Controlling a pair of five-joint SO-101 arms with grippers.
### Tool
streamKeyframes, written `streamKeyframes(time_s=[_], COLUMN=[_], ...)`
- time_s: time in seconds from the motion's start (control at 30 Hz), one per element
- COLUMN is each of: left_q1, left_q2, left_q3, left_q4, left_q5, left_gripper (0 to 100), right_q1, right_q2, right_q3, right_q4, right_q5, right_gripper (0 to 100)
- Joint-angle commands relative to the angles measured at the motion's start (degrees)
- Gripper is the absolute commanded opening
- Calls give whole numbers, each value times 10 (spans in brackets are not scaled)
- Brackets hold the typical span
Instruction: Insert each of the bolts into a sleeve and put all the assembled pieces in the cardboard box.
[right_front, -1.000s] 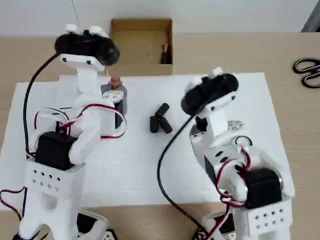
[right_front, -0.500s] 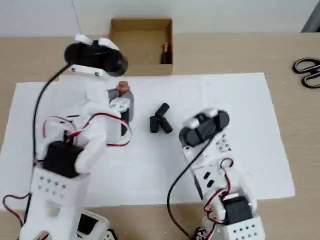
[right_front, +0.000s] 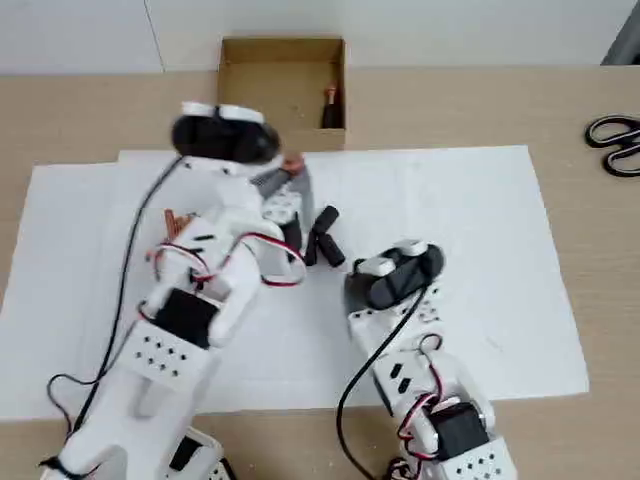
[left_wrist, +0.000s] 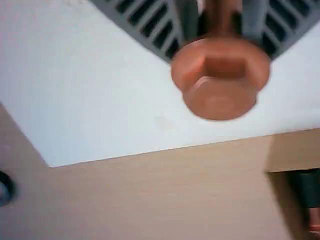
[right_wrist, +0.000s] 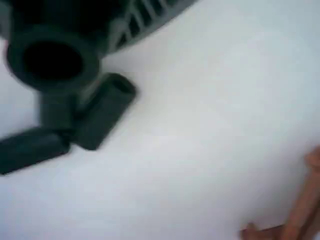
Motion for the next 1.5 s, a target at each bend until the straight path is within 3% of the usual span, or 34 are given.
streamKeyframes(time_s=[0.0,0.23,0.63,1.47], left_q1=[30,59,68,101], left_q2=[-15,-15,-16,-16], left_q3=[35,69,-29,-8], left_q4=[-84,-102,55,58], left_q5=[4,5,42,43], left_gripper=[6,6,6,6], right_q1=[-38,-44,-44,-43], right_q2=[0,0,0,0], right_q3=[-12,0,5,5], right_q4=[-4,-29,-30,-31], right_q5=[-7,-7,-5,-5], right_gripper=[4,4,4,4])
